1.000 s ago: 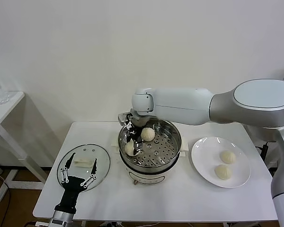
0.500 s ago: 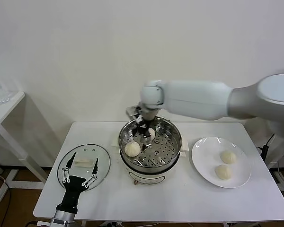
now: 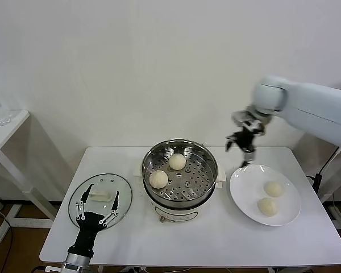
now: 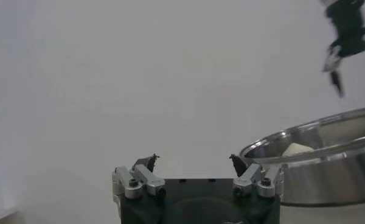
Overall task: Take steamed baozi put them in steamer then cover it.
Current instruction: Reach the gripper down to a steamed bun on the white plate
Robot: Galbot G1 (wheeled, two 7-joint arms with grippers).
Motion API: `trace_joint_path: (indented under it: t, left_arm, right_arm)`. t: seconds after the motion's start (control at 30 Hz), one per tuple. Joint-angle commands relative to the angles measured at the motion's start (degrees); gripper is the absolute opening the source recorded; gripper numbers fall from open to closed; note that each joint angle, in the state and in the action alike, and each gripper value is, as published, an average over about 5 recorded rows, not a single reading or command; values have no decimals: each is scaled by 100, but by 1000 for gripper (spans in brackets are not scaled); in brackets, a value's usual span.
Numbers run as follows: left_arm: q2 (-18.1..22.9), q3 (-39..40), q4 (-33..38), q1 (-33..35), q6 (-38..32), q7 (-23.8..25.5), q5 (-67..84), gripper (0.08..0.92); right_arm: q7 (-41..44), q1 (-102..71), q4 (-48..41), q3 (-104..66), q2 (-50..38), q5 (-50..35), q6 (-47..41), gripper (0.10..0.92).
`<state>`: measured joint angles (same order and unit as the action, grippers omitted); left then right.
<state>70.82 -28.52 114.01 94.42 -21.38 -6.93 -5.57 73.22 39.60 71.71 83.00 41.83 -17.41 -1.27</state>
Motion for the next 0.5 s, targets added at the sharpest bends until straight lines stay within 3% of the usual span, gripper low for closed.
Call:
trace_joint_path:
  t: [0.03, 0.5]
  left_arm:
    - [15, -21, -9, 6, 3, -1, -19, 823]
    - [34, -91, -51, 31, -13, -15, -51, 823]
  right_arm:
    - [74, -1478, -400, -497, -1245, 950, 585, 823]
    - [-653, -2646, -843, -1230, -831, 1226, 482, 823]
